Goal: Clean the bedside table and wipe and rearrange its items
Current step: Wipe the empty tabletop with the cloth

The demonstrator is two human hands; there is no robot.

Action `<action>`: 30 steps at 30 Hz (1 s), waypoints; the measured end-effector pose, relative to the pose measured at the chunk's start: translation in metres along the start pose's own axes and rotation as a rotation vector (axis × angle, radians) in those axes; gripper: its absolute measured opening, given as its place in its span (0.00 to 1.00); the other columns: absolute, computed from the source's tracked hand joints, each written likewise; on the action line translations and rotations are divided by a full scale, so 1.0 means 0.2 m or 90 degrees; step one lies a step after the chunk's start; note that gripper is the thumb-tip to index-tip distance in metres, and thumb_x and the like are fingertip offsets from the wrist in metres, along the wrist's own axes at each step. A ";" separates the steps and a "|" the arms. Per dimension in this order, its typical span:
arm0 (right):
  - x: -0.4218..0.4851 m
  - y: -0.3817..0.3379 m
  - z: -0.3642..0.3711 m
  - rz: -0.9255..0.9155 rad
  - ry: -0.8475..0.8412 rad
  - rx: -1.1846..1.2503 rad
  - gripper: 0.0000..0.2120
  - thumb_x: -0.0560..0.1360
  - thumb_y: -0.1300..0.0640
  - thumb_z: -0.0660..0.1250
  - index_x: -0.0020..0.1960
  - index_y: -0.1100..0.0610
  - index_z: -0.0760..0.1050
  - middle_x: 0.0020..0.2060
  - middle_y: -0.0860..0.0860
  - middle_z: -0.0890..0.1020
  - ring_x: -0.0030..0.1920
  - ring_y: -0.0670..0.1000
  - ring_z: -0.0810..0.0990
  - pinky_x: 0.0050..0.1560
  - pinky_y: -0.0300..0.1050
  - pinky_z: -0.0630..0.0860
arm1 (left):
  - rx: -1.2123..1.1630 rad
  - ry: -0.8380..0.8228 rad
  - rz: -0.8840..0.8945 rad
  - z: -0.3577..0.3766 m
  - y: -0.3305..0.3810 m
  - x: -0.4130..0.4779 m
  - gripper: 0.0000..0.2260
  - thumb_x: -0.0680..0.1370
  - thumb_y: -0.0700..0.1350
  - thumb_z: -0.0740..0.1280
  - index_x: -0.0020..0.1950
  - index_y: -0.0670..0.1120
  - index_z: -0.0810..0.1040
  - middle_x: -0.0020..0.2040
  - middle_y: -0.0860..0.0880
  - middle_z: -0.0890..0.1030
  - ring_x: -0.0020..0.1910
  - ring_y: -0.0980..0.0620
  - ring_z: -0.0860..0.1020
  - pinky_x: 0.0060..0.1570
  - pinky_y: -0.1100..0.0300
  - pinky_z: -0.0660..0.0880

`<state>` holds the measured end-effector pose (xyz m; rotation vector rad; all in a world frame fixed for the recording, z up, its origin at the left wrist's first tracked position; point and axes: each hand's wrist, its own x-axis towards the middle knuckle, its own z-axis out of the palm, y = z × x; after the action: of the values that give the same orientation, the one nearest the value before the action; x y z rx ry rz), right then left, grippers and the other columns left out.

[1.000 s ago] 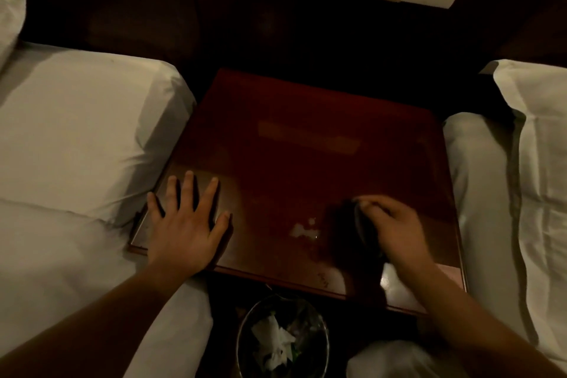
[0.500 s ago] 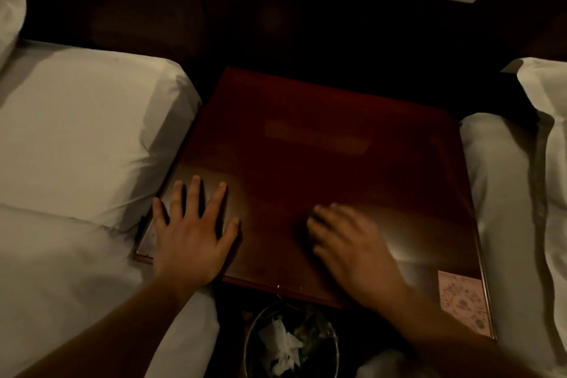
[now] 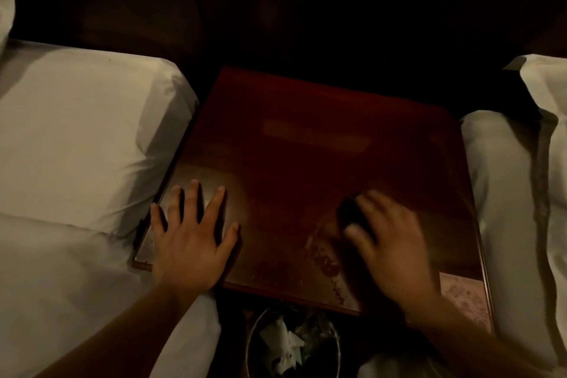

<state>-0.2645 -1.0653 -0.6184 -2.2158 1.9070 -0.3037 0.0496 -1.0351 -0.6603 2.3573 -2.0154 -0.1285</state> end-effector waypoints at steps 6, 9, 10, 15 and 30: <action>0.23 -0.08 0.09 0.148 0.029 0.077 0.22 0.80 0.48 0.62 0.72 0.54 0.70 0.72 0.53 0.70 0.71 0.59 0.66 0.70 0.54 0.63 | -0.010 -0.018 -0.011 -0.01 0.01 0.00 0.30 0.78 0.67 0.47 0.79 0.59 0.57 0.81 0.43 0.57 0.80 0.39 0.51 0.75 0.34 0.47; 0.06 -0.38 0.22 -0.136 0.035 0.001 0.19 0.75 0.51 0.68 0.65 0.54 0.76 0.67 0.54 0.77 0.67 0.59 0.73 0.68 0.56 0.68 | -0.009 -0.021 -0.018 -0.01 0.01 0.01 0.30 0.77 0.67 0.47 0.79 0.60 0.57 0.81 0.44 0.57 0.80 0.40 0.52 0.75 0.35 0.48; -0.06 -0.46 0.25 -0.259 -0.006 -0.015 0.21 0.75 0.47 0.67 0.67 0.51 0.74 0.68 0.51 0.76 0.68 0.57 0.71 0.69 0.55 0.66 | -0.009 -0.022 -0.019 -0.02 0.01 0.01 0.30 0.77 0.67 0.47 0.79 0.60 0.58 0.80 0.44 0.58 0.79 0.40 0.52 0.74 0.35 0.49; -0.02 0.01 0.16 -0.142 0.010 -0.094 0.22 0.77 0.46 0.58 0.67 0.54 0.74 0.69 0.54 0.74 0.68 0.59 0.73 0.68 0.58 0.69 | -0.019 -0.022 -0.020 0.00 0.00 0.00 0.30 0.77 0.68 0.48 0.79 0.61 0.56 0.80 0.45 0.57 0.80 0.41 0.52 0.74 0.34 0.50; -0.11 0.47 -0.04 0.196 0.068 -0.103 0.25 0.80 0.47 0.59 0.73 0.59 0.68 0.73 0.60 0.68 0.70 0.63 0.68 0.70 0.58 0.62 | 0.042 -0.042 -0.004 -0.02 -0.02 0.08 0.29 0.73 0.68 0.55 0.71 0.57 0.68 0.70 0.42 0.68 0.69 0.34 0.64 0.64 0.32 0.60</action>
<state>-0.3584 -1.0570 -0.6378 -1.9901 2.3669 -0.2267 0.0556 -1.0501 -0.6580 2.4302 -2.0730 -0.1426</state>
